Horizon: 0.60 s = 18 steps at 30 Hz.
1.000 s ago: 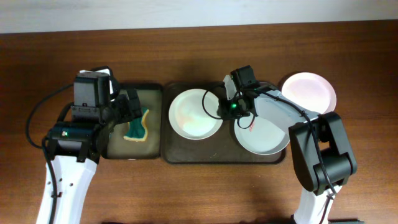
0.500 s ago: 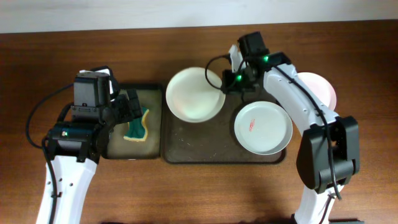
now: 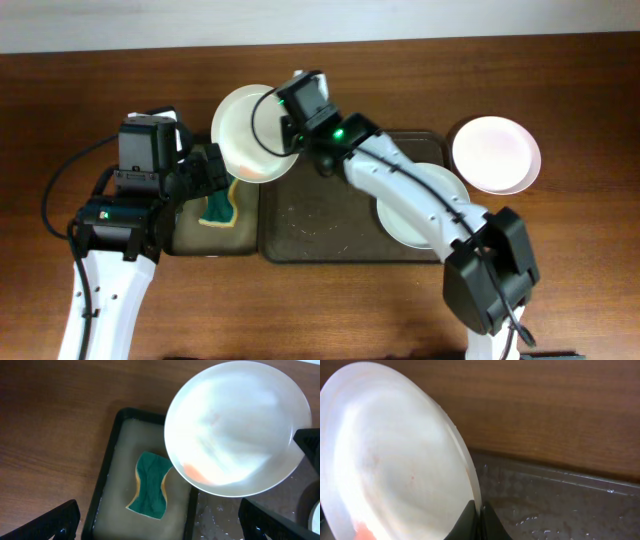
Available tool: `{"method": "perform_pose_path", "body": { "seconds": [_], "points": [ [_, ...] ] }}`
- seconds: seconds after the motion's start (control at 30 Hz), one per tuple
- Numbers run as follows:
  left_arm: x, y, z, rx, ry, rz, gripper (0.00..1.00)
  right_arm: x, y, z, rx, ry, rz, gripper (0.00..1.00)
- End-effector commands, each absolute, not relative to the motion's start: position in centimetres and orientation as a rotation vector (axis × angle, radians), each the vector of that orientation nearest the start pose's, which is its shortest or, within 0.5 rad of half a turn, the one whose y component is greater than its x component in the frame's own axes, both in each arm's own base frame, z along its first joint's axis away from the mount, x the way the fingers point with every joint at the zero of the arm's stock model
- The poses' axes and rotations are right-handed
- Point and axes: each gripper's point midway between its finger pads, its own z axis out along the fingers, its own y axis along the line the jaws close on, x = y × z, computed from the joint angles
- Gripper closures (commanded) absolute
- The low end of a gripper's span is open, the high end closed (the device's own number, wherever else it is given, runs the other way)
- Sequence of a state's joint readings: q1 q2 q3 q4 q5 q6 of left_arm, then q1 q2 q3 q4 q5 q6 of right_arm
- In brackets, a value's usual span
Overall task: Clean dirty plates on tray and stack at the side
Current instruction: 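Lift the scrubbed plate with the right gripper and carry it right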
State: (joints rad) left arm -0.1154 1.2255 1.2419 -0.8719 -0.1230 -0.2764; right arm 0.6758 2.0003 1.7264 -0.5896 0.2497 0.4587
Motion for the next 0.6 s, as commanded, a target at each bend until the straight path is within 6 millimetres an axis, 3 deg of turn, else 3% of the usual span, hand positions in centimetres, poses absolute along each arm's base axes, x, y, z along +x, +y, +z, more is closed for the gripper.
{"method": "perform_pose_path", "body": {
  "seconds": [0.0,0.13,0.37,0.57],
  "points": [
    [33.4,-1.8,25.0,-0.249,2.381,-0.040,0.01,45.5,29.0,19.4,-0.039,2.226,-0.027,0.96],
    [33.4,-1.8,25.0,-0.249,2.381,-0.040,0.01,45.1,30.2,22.2,-0.157,2.063,-0.217,0.96],
    [33.4,-1.8,25.0,-0.249,2.381,-0.040,0.01,42.9,35.3,29.7,-0.468,1.715,-0.509,0.96],
    [33.4,-1.8,25.0,-0.249,2.381,-0.040,0.01,43.1,36.0,31.6,-0.594,1.619,-0.619,0.96]
  ]
}}
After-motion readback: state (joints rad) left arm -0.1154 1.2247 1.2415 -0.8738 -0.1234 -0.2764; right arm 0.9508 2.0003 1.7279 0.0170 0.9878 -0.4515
